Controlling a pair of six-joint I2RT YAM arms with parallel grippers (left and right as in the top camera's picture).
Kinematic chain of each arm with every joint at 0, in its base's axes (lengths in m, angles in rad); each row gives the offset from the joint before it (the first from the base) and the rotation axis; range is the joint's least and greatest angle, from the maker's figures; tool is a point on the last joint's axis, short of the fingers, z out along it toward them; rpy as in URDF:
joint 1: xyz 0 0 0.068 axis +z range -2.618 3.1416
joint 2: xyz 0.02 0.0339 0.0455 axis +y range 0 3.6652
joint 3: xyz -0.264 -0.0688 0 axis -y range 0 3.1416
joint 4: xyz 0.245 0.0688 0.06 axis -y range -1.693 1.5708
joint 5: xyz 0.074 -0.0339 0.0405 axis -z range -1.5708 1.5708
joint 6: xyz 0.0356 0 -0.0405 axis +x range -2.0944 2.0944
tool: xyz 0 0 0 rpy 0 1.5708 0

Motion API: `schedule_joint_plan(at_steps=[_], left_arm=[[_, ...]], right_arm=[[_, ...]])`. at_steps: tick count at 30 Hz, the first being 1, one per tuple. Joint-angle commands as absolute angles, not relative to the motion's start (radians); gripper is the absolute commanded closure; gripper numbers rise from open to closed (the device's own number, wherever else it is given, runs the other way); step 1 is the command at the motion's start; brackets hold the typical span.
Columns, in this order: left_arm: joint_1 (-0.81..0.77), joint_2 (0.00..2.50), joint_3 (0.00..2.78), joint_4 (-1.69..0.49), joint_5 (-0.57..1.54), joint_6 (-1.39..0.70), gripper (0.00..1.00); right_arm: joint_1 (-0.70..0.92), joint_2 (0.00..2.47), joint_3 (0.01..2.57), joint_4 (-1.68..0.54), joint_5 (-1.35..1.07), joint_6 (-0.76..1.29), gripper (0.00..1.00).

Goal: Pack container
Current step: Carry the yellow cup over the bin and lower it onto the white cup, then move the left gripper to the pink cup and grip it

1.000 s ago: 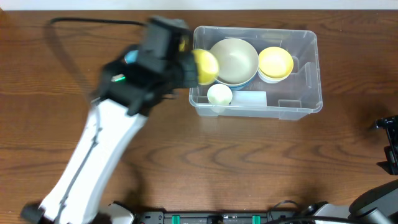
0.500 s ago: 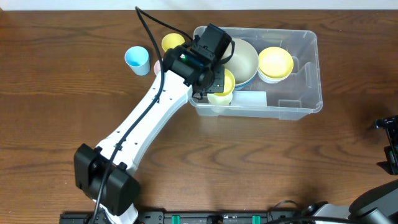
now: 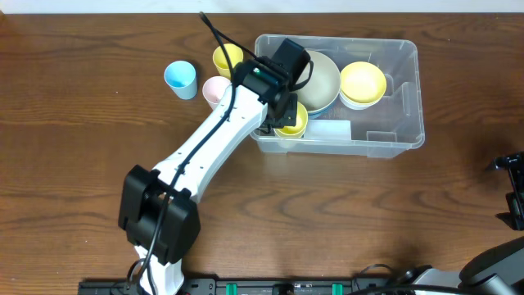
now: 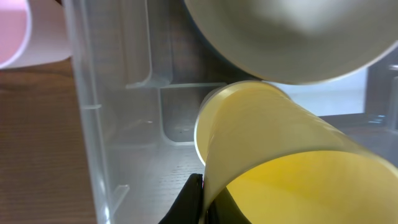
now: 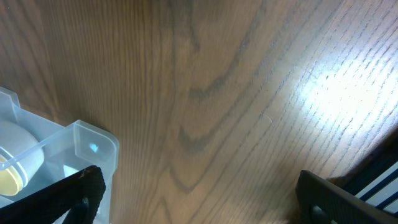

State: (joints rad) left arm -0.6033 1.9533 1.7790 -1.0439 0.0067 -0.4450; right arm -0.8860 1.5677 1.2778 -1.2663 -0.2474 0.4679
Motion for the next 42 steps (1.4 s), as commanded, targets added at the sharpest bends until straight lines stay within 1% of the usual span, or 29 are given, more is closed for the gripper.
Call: schedule_joint_plan(at_steps=[1,9,12,13,15,16,17,18,20,22,25,35,39,41,42], left_arm=[[-0.597,1.955,1.777,-1.053,-0.012,-0.44,0.94],[-0.545,1.955,1.777,-1.097,-0.012,-0.439,0.93],[-0.532,1.955,1.776,-1.108,-0.011,-0.438,0.86],[-0.53,1.955,1.776,-1.109,-0.007,-0.42,0.78],[-0.53,1.955,1.776,-1.11,-0.007,-0.397,0.69],[-0.53,1.955,1.776,-1.11,-0.007,-0.393,0.63],[-0.53,1.955,1.776,-1.11,-0.007,-0.393,0.51],[-0.53,1.954,1.776,-1.109,-0.007,-0.394,0.41],[-0.53,1.954,1.776,-1.106,-0.007,-0.394,0.28],[-0.53,1.953,1.779,-1.105,-0.007,-0.394,0.22],[-0.53,1.945,1.792,-1.102,-0.007,-0.393,0.2],[-0.527,1.843,1.934,-1.14,-0.009,-0.381,0.19],[-0.493,1.79,1.934,-1.145,-0.094,-0.379,0.19],[-0.451,1.783,1.934,-1.15,-0.148,-0.398,0.18],[-0.426,1.784,1.934,-1.154,-0.15,-0.409,0.14]], right_arm=[[-0.89,1.551,1.279,-1.267,-0.251,0.482,0.01],[-0.89,1.551,1.279,-1.267,-0.251,0.482,0.01],[-0.89,1.551,1.279,-1.267,-0.251,0.482,0.01],[-0.89,1.551,1.279,-1.267,-0.251,0.482,0.01],[-0.89,1.551,1.279,-1.267,-0.251,0.482,0.01],[-0.89,1.551,1.279,-1.267,-0.251,0.482,0.01],[-0.89,1.551,1.279,-1.267,-0.251,0.482,0.01],[-0.89,1.551,1.279,-1.267,-0.251,0.482,0.01],[-0.89,1.551,1.279,-1.267,-0.251,0.482,0.01],[-0.89,1.551,1.279,-1.267,-0.251,0.482,0.01],[-0.89,1.551,1.279,-1.267,-0.251,0.482,0.01],[-0.89,1.551,1.279,-1.267,-0.251,0.482,0.01],[-0.89,1.551,1.279,-1.267,-0.251,0.482,0.01],[-0.89,1.551,1.279,-1.267,-0.251,0.482,0.01],[-0.89,1.551,1.279,-1.267,-0.251,0.482,0.01]])
